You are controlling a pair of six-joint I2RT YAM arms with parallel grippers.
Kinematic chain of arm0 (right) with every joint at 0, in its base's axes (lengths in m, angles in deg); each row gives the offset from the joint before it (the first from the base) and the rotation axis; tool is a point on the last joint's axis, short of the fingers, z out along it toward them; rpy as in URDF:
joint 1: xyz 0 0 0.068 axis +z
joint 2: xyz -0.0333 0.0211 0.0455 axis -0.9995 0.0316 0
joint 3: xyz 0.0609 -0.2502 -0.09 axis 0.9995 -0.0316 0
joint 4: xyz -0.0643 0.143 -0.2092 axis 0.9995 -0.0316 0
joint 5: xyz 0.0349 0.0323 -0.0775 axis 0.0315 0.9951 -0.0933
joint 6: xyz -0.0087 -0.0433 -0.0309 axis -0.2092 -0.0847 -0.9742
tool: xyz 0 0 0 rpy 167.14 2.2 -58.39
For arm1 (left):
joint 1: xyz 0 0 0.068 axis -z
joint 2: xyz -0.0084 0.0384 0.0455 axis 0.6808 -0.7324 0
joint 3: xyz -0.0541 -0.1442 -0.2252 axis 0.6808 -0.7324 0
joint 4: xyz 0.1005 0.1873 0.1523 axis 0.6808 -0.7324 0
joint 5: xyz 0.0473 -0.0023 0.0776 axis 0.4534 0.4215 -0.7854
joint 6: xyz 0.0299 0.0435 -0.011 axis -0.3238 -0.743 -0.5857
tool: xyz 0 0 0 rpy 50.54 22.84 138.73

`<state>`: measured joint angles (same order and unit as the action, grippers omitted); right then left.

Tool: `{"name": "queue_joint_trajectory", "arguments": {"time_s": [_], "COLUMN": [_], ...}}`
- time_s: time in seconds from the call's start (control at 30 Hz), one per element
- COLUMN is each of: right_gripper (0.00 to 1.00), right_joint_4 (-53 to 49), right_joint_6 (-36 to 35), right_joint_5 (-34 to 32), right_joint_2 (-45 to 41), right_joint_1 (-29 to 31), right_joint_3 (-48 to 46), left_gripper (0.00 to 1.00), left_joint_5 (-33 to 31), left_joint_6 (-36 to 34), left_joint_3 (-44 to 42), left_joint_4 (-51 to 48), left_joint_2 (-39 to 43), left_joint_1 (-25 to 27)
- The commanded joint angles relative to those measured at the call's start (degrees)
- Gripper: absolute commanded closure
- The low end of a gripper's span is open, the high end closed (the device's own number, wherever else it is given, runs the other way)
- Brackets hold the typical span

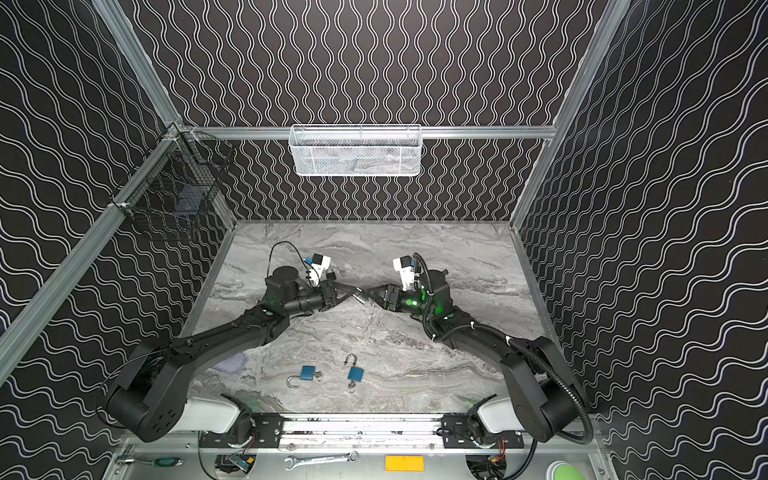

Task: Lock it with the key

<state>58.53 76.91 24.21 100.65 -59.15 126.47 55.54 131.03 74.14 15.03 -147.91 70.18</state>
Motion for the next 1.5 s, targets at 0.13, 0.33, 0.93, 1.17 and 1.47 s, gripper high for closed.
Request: {"name": "queue_joint_trajectory", "arguments": {"time_s": [0.13, 0.33, 0.93, 1.17, 1.47], "right_gripper": [0.53, 0.57, 0.74, 0.77, 0.85], "right_joint_4": [5.6, 11.0, 22.2, 23.8, 24.6], "right_joint_6": [1.2, 4.2, 10.6, 11.5, 11.7], "right_joint_5": [1.2, 3.5, 6.2, 6.9, 7.0], "right_joint_2": [0.1, 0.6, 4.7, 5.4, 5.4], "right_joint_1": [-0.2, -0.3, -0.6, -0.6, -0.6], "right_joint_3": [-2.4, -4.7, -6.5, -6.5, -7.0], "left_gripper": [1.0, 1.0, 1.0, 1.0, 1.0], "left_joint_5": [1.1, 1.1, 1.5, 1.5, 1.4], "left_joint_6": [1.9, 2.6, 4.2, 5.7, 6.6], "left_joint_3": [-0.4, -0.5, -1.7, -2.4, -2.7], "left_joint_4": [4.2, 5.5, 8.2, 11.2, 12.7], "left_joint_2": [-0.4, -0.8, -0.5, -1.1, -1.6], "left_joint_1": [-0.4, -0.4, -0.4, -0.4, -0.4]}}
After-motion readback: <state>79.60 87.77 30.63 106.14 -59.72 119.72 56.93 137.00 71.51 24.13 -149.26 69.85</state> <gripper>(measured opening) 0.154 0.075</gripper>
